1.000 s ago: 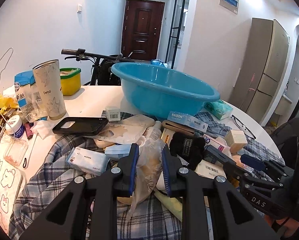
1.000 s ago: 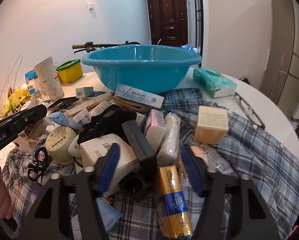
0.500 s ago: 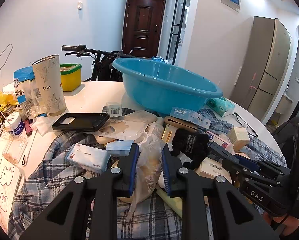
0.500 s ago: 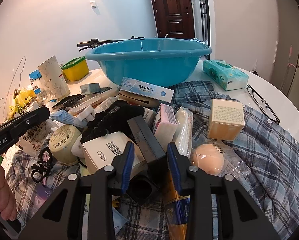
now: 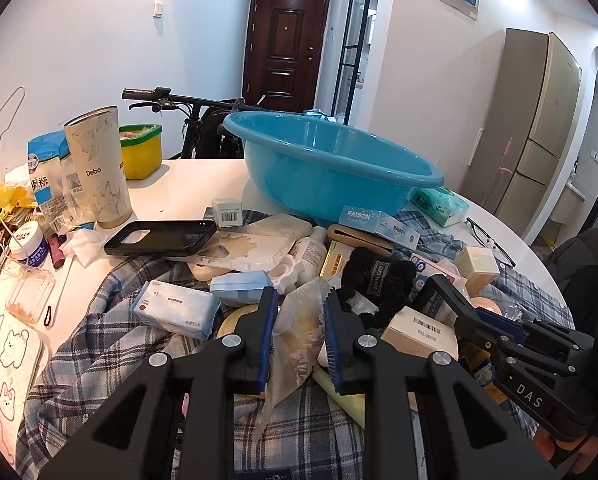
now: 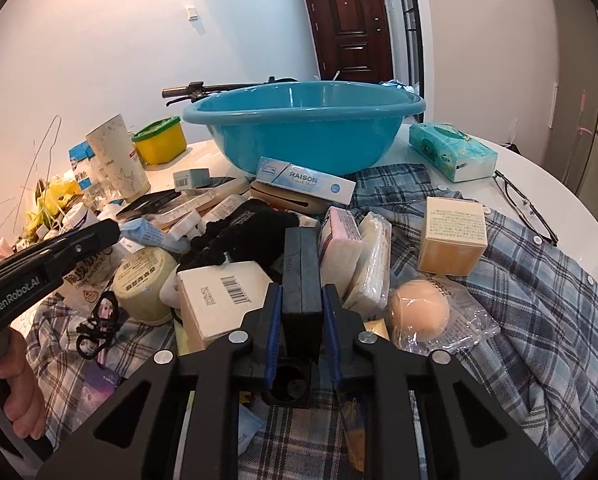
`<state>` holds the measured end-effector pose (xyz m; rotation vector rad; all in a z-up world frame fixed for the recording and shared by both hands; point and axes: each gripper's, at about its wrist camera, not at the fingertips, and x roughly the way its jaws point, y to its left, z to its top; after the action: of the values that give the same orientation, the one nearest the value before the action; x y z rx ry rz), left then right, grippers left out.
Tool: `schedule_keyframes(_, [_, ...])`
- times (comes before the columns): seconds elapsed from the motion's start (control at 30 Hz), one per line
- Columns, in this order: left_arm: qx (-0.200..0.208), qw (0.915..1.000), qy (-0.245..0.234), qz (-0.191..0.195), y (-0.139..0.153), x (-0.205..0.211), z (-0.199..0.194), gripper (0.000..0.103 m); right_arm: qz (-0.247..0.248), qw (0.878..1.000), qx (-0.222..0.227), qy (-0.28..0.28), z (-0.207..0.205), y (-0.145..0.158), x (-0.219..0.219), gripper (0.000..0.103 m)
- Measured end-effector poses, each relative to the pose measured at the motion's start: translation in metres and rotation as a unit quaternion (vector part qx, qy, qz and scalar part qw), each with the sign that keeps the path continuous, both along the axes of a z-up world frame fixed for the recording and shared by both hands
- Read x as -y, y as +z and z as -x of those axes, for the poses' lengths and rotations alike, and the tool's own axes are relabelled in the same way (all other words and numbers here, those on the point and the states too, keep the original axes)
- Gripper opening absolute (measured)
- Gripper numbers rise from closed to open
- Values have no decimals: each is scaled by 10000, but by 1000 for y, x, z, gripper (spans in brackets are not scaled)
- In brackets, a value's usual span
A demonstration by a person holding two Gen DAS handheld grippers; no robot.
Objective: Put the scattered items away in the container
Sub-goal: 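Grasp the black rectangular case with the right tool while the left tool holds the bag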
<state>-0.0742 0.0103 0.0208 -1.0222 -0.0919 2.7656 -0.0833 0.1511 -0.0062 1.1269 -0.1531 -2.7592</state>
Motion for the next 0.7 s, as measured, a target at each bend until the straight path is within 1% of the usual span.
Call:
schedule_keyframes(0.13, [43,10000,-32,2,-2,-2,0,24,-63,10000,33,-20,2,-4,2,19])
schedule_keyframes(0.33, [121,9999,-33,18,-7,-1,1,24,-28,10000,55,-28,8,-7,0,19])
schedule_keyframes(0.47, [245,9997,-32,-20,-12,0,4,24,130,9999,67,-44,16,-10,-2,20])
schedule_keyframes(0.7, [278,9996,5,27,-16,1,6,24,251,9996,42,-89,30,-17,1,21])
